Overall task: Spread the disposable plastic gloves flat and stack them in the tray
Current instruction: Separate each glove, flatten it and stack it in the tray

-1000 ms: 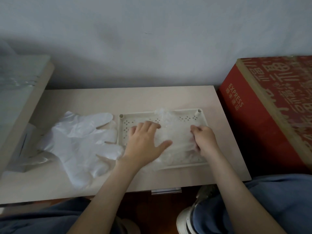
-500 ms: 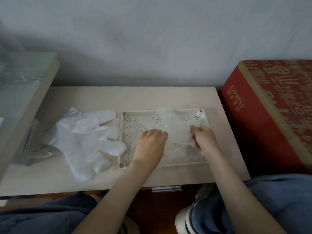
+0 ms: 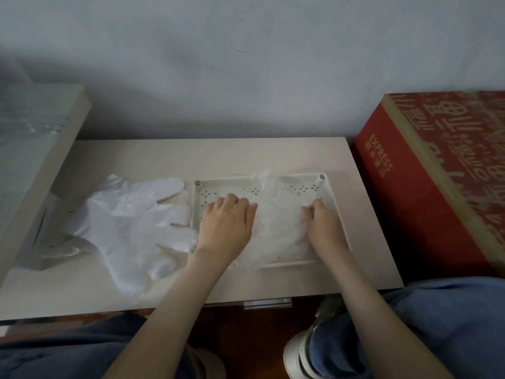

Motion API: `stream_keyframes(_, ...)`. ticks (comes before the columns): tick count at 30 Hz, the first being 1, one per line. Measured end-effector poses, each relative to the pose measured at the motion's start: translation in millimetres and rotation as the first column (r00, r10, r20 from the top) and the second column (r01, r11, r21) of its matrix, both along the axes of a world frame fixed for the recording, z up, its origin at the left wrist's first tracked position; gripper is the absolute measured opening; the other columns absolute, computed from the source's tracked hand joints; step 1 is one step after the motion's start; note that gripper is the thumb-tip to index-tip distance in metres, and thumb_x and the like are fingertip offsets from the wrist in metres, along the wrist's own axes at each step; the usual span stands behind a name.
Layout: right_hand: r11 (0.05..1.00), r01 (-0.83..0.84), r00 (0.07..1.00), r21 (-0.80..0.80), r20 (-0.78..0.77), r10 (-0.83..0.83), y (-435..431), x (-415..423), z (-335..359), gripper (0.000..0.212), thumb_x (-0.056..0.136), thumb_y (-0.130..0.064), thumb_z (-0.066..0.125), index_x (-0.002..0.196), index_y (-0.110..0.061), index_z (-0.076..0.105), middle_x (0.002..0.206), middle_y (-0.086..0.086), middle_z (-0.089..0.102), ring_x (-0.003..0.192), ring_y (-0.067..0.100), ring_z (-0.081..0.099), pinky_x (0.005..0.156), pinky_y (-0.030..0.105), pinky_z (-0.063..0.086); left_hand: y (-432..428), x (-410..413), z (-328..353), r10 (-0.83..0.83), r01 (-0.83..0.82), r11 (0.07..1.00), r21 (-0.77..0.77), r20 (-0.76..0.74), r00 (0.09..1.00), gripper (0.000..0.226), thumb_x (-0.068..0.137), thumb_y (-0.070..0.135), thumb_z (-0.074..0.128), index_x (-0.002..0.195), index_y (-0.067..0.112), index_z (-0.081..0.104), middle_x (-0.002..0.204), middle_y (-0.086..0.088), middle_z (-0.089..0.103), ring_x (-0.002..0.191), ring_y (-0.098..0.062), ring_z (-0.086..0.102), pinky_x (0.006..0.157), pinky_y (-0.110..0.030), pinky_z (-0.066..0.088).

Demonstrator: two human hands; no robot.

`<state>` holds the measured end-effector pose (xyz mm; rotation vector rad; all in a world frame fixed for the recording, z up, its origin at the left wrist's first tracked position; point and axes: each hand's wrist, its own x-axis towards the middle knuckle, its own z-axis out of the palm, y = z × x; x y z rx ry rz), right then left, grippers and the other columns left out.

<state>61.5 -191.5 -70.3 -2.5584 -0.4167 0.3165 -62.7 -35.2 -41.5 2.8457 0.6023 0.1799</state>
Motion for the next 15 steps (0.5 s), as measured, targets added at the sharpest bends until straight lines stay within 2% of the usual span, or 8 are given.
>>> stream_keyframes(1,1.000,0.008,1.000,0.015,-0.004,-0.008,-0.3,0.1,-0.4,0.023,0.100,-0.030,0.041,0.089,-0.011,0.047,0.080,0.009,0.059,0.076,0.031,0.056,0.068,0.039,0.046,2.1,0.1,-6.8,-0.068,0.068,0.998,-0.015,-0.026,0.997,0.055,0.099,0.042,0.013,0.124,0.018,0.056,0.131,-0.006,0.053,0.121,-0.026,0.049,0.106,-0.037,0.030)
stream_keyframes(3,0.997,0.039,0.999,0.064,-0.023,-0.038,-1.5,1.8,-1.5,0.022,0.100,-0.029,0.043,0.091,-0.009,0.049,0.085,0.010,0.060,0.078,0.030,0.057,0.069,0.039,0.046,5.7,-3.3,-26.9,-0.254,0.255,0.967,-0.023,-0.222,0.941,0.048,0.103,0.035,0.017,0.149,0.027,0.023,0.159,-0.007,0.014,0.146,-0.026,0.012,0.118,-0.044,0.006)
stream_keyframes(5,0.995,0.066,0.998,0.070,-0.018,-0.065,-2.3,3.0,-1.1,0.021,0.098,-0.027,0.044,0.100,-0.007,0.051,0.092,0.009,0.060,0.081,0.027,0.056,0.069,0.037,0.045,9.4,-5.6,-40.6,-0.323,0.317,0.945,-0.083,-0.412,0.852,0.052,0.103,0.039,0.012,0.151,0.034,-0.008,0.159,-0.002,-0.018,0.145,-0.020,-0.018,0.116,-0.046,-0.012)
stream_keyframes(8,0.993,0.111,0.993,0.042,0.036,-0.113,-3.1,2.4,-0.5,0.032,0.095,-0.021,0.050,0.121,-0.002,0.045,0.111,0.015,0.055,0.100,0.032,0.054,0.080,0.039,0.045,11.3,-2.5,-46.2,-0.322,0.308,0.945,-0.105,-0.452,0.832,0.053,0.102,0.043,0.008,0.148,0.035,-0.018,0.156,-0.001,-0.026,0.142,-0.017,-0.026,0.113,-0.045,-0.017)
stream_keyframes(10,0.996,0.094,0.968,-0.014,0.237,-0.088,-0.1,-2.3,2.0,0.043,0.092,-0.018,0.054,0.129,0.000,0.042,0.120,0.019,0.051,0.110,0.034,0.048,0.089,0.041,0.041,10.2,-0.1,-46.3,-0.320,0.309,0.946,-0.102,-0.457,0.830,0.054,0.102,0.044,0.008,0.147,0.035,-0.018,0.156,-0.001,-0.026,0.142,-0.017,-0.026,0.113,-0.045,-0.018)
stream_keyframes(12,0.998,-0.041,0.910,-0.050,0.411,0.059,10.4,-9.8,8.5,0.048,0.091,-0.020,0.055,0.134,-0.003,0.043,0.130,0.018,0.049,0.119,0.034,0.044,0.098,0.041,0.038,10.2,1.0,-48.2,-0.311,0.296,0.949,-0.104,-0.447,0.839,0.053,0.101,0.045,0.008,0.147,0.035,-0.018,0.156,0.000,-0.026,0.142,-0.016,-0.026,0.113,-0.045,-0.017)
stream_keyframes(13,0.984,-0.169,0.896,-0.062,0.407,0.179,15.9,-13.3,10.7,0.048,0.093,-0.022,0.052,0.138,-0.007,0.041,0.139,0.016,0.045,0.127,0.033,0.040,0.106,0.041,0.033,9.4,1.1,-48.1,-0.308,0.290,0.951,-0.110,-0.439,0.844,0.053,0.101,0.045,0.008,0.148,0.035,-0.017,0.156,0.001,-0.026,0.142,-0.015,-0.026,0.114,-0.044,-0.017)
stream_keyframes(15,0.888,-0.436,0.852,-0.147,0.250,0.460,22.7,-19.8,5.3,0.052,0.100,-0.033,0.040,0.148,-0.019,0.027,0.157,0.007,0.022,0.145,0.025,0.016,0.116,0.039,0.012,10.2,0.9,-48.7,-0.308,0.283,0.951,-0.124,-0.428,0.850,0.054,0.101,0.045,0.008,0.148,0.035,-0.017,0.156,0.002,-0.026,0.142,-0.014,-0.025,0.113,-0.043,-0.018)
